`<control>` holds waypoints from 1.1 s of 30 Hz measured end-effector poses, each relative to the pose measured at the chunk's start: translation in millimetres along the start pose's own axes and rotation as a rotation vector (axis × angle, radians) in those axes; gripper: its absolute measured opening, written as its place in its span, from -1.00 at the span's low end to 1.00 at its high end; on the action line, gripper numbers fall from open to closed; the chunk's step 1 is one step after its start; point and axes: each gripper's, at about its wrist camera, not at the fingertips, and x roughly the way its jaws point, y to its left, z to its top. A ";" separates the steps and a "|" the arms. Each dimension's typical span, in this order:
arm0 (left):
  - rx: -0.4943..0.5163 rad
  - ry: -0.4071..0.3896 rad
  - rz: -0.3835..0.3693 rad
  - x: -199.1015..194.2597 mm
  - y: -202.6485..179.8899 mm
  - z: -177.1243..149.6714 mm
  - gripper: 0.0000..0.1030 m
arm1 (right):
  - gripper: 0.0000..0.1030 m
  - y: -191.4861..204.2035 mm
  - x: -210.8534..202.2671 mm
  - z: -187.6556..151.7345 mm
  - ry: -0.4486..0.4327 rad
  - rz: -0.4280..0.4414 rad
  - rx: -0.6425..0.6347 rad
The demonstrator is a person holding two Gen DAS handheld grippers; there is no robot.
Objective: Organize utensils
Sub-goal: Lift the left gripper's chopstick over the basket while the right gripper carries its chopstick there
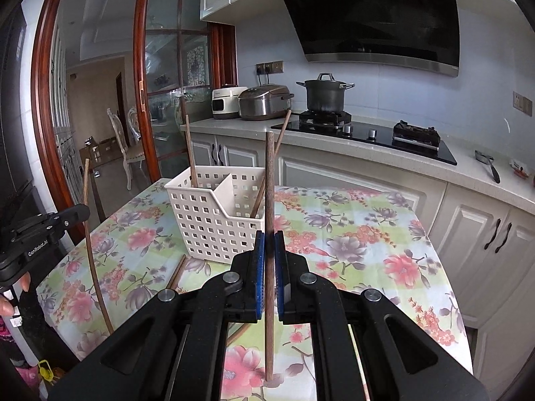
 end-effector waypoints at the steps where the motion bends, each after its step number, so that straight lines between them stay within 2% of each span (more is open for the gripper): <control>1: -0.001 -0.003 -0.003 -1.2 -0.4 0.9 -0.89 | -0.88 0.7 -0.9 1.1 -0.003 0.001 -0.001; 16: 0.033 -0.067 -0.013 -5.7 -9.8 30.7 -0.89 | -0.89 8.6 1.9 26.4 -0.040 0.008 -0.020; 24: 0.051 -0.122 -0.026 -4.4 -23.0 78.8 -0.89 | -0.89 5.0 11.0 64.1 -0.079 0.024 -0.011; 33: 0.058 -0.133 -0.059 7.8 -39.1 143.3 -0.89 | -0.89 -0.1 28.4 114.6 -0.104 0.024 0.013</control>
